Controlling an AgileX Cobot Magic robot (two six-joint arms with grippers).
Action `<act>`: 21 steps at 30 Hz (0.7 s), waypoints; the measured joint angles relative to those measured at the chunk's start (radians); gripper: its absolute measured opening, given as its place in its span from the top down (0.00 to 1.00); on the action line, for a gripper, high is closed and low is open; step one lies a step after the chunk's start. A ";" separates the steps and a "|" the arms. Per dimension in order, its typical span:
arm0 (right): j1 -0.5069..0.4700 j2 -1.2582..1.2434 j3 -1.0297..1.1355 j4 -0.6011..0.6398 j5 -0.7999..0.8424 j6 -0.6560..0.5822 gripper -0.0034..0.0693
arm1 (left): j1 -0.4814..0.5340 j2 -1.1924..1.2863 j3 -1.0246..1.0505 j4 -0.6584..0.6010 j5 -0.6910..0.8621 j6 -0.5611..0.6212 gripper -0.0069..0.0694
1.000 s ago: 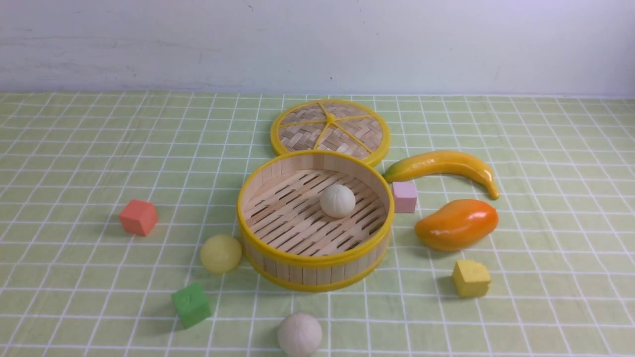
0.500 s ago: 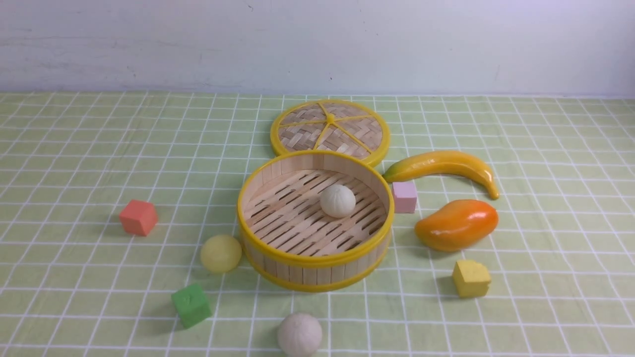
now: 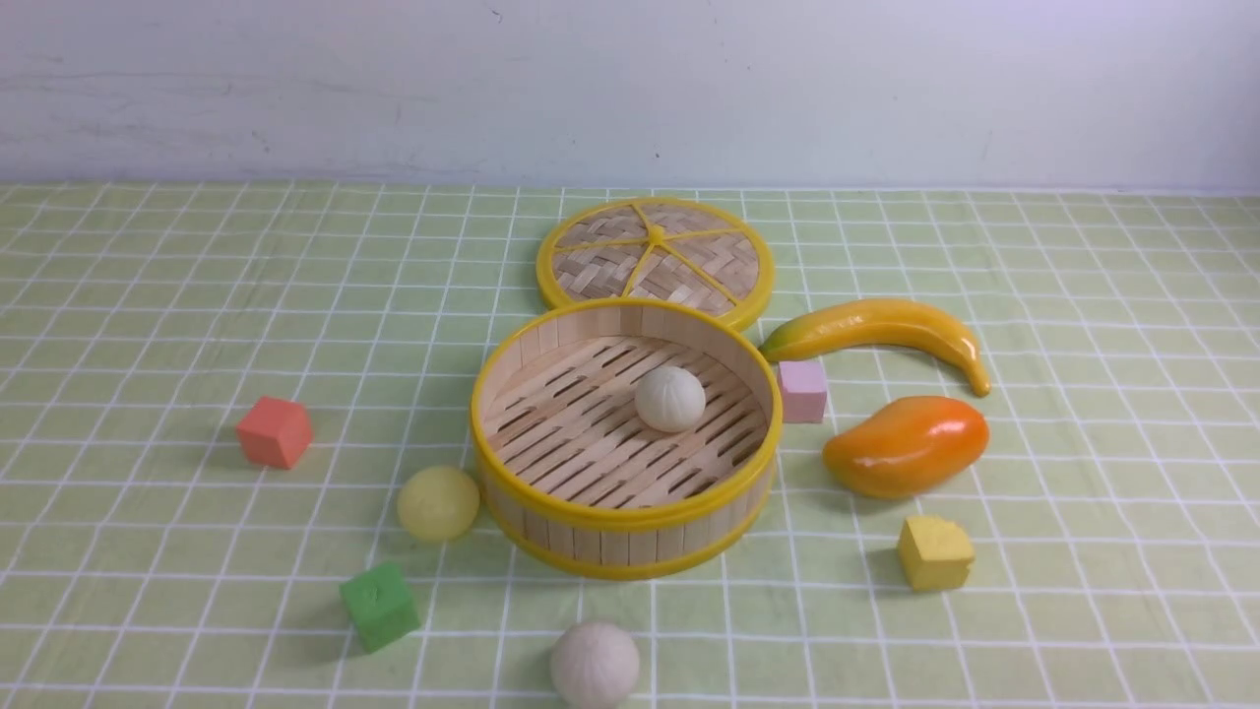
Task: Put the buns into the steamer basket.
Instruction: Use the left arm to grab a steamed stuffed bun
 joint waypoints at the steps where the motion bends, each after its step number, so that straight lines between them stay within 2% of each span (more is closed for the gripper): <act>1: -0.003 -0.004 0.006 0.000 0.002 0.000 0.94 | 0.000 0.000 0.000 0.000 0.000 0.000 0.60; 21: 0.037 -0.024 0.039 0.005 0.012 0.002 0.91 | 0.000 0.000 0.000 0.000 -0.001 0.000 0.60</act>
